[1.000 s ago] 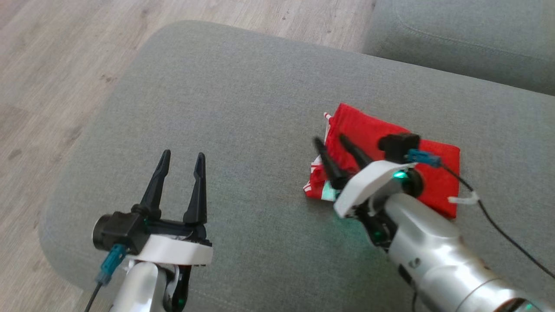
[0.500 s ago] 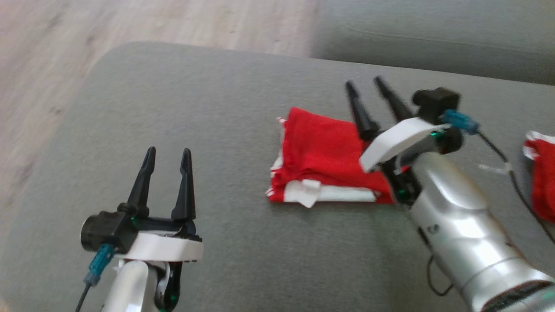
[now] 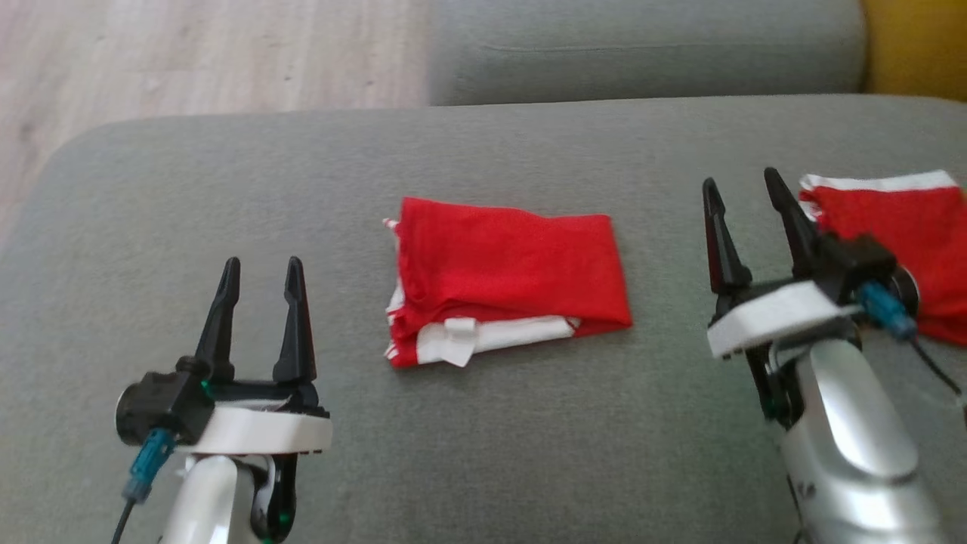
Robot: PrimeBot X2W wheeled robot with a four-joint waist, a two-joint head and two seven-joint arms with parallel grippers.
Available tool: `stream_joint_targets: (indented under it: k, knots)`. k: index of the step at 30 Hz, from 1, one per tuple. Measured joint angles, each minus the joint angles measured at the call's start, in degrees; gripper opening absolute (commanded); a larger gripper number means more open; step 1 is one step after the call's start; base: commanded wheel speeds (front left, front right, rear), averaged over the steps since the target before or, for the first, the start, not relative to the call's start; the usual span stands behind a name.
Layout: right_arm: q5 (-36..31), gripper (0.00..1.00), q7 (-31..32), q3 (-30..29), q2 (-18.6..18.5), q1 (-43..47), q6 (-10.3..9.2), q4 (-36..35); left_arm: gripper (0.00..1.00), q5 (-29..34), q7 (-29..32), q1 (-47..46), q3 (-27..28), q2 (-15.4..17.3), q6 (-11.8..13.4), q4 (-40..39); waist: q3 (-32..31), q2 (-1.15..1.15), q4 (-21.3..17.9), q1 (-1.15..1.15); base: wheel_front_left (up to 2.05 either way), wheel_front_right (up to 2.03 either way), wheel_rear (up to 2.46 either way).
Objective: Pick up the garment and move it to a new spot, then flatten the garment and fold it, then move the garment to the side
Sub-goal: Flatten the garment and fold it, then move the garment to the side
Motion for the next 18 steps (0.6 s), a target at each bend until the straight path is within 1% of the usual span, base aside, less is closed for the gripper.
stream_joint_targets:
  k: [5,9,13,18]
  knots:
    - [-1.78,1.0,0.0,-1.83,0.77,6.41,0.0,-5.59,1.0,-0.01,0.0,0.7,0.48,-0.02,0.0,0.49,0.15,0.0,-2.5,0.0,0.0,0.0,0.0]
    - [0.86,1.0,0.0,-1.07,0.96,10.39,0.0,-7.62,1.0,-0.02,0.0,3.42,1.86,0.0,-0.01,0.6,-0.02,0.0,-4.4,-0.01,0.0,0.0,0.0]
    - [1.88,1.0,0.0,-1.41,1.1,11.19,0.0,-8.87,1.0,-0.03,0.0,4.03,2.02,-0.02,-0.01,0.58,-0.15,0.0,-5.09,-0.01,0.0,0.0,0.0]
    - [1.88,1.0,0.0,-1.4,1.14,11.2,0.0,-9.22,1.0,-0.03,0.0,4.03,2.08,-0.02,-0.02,0.55,-0.24,0.0,-5.06,-0.01,0.0,0.0,0.0]
